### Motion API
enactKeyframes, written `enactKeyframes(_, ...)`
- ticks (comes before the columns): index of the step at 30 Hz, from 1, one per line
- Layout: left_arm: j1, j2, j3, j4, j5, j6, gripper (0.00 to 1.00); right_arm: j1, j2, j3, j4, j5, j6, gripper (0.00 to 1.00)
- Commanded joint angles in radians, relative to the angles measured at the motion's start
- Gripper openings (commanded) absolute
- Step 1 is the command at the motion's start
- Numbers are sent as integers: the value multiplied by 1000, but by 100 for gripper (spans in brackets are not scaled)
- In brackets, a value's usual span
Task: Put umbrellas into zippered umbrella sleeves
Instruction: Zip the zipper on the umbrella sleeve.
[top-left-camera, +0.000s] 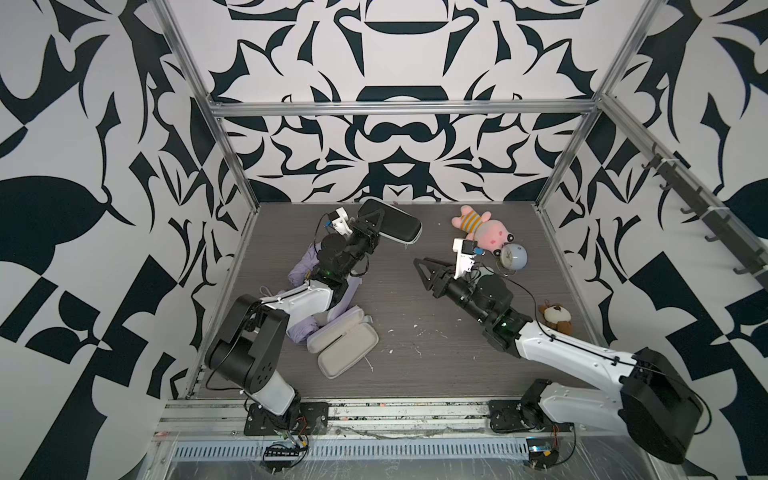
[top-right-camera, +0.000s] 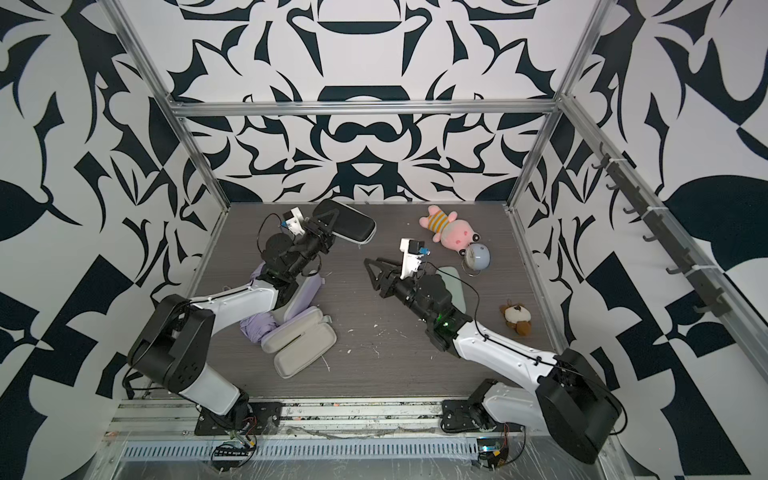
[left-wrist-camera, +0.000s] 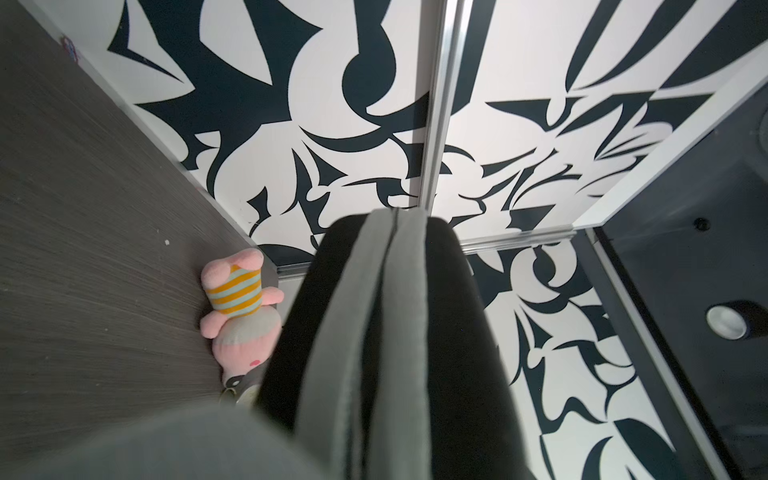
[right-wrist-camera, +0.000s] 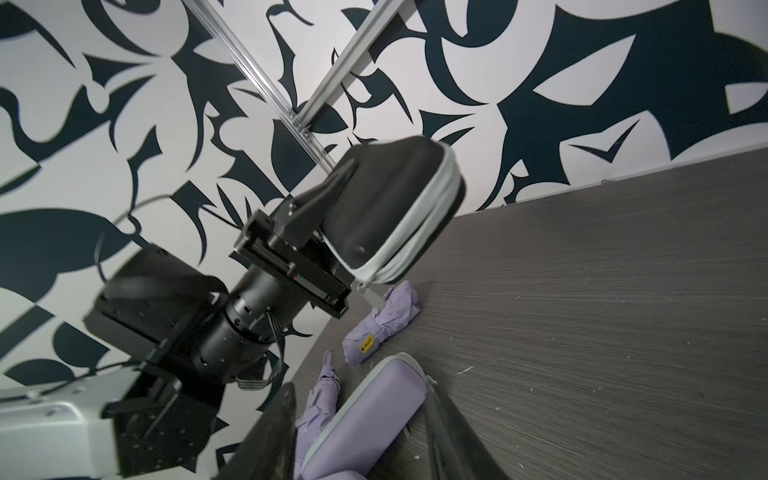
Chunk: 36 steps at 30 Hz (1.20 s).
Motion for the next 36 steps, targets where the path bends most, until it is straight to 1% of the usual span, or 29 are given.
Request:
enactKeyframes(1,-30,-65,57,-50,-45,181,0,49,14,67,-72,235,-165,56)
enactKeyframes(3,-49,-84,65,-81,-63,230,0,69,35,75,-49,263,-183,59)
enactKeyframes(8,-77,-102,79,-122,-82,283,0,98,91,101,7,320,-215,60)
enactKeyframes(12,-98,-105,83,-140,-101,309,1,113,128,114,46,383,-208,58)
enactKeyframes(17,-131,-115,92,-184,-127,375,2,116,151,136,68,411,-186,50)
enactKeyframes(21,-158,-126,104,-228,-154,429,2,116,166,147,75,440,-153,41)
enactKeyframes(28,-195,-131,112,-258,-189,470,2,116,189,155,102,495,-91,15)
enactKeyframes(31,-198,-134,112,-264,-196,481,2,117,186,149,102,516,-85,0)
enactKeyframes(33,-198,-146,109,-276,-210,499,2,115,173,139,66,530,-75,0)
enactKeyframes(36,-184,-189,126,-356,-216,560,2,90,144,123,-83,535,-55,0)
